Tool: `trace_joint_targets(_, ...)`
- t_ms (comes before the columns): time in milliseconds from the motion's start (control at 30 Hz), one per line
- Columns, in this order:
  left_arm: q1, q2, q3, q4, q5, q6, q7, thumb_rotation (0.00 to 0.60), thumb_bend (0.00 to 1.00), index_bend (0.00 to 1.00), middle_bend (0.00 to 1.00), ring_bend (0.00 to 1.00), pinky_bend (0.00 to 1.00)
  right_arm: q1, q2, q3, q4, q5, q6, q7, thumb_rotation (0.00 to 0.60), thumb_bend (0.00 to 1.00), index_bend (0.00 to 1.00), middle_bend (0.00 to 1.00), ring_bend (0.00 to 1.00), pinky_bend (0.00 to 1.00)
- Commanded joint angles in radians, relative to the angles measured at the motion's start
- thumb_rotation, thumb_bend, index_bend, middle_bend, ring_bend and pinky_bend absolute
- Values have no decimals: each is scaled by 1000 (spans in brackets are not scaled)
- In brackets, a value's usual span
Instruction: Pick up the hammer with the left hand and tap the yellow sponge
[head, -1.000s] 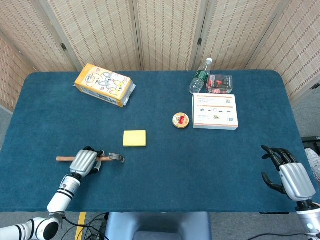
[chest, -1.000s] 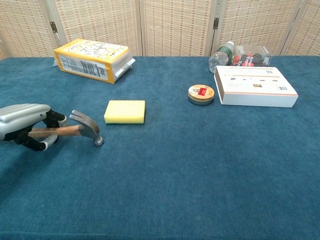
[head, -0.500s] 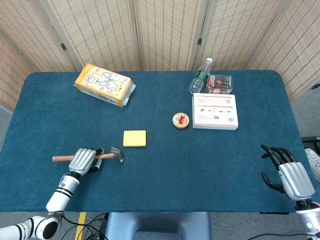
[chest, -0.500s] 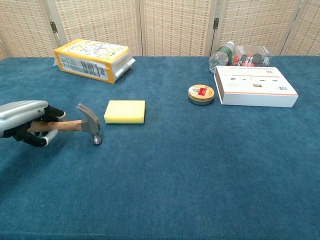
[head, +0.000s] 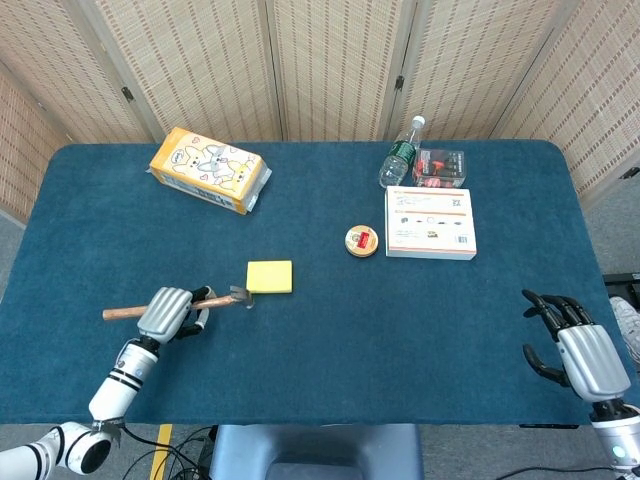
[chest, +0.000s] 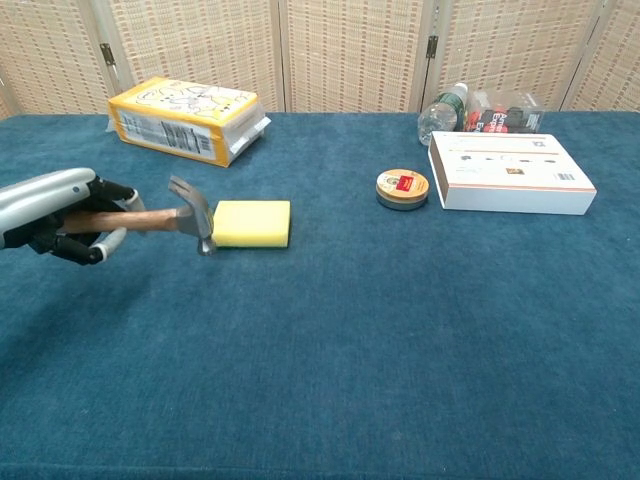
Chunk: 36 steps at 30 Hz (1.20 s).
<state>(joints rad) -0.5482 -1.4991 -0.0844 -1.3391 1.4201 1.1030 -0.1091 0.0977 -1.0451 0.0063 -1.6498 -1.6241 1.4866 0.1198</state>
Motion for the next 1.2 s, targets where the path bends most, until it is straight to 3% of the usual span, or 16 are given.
trace_joint_targets(33,-22,5,-19,39,50,25,-81,600,714,778,847,809,773,-2,0,-1,1,0,2,1,600,291,124,366,185,185)
trace_joint_targets(400,-118,-62,-60,194,101,8,-196,600,714,786,854,827,778,-15,-1,-4,10,3,17,11,600,291,125,367,185,185)
trace_joint_targets(833,-193,-163,-51,357,34,-154,-166,600,714,789,856,829,778,-24,-2,-4,20,12,20,20,600,291,125,367,185,185)
trace_joint_targets(967,-192,-160,-46,356,33,-149,-163,600,714,791,858,829,778,-28,0,-3,20,12,27,23,600,291,125,367,185,185)
trace_joint_targets(1200,-164,-83,-53,257,43,-76,-197,600,714,791,858,829,778,-30,-3,-4,28,8,30,32,600,291,125,367,185,185)
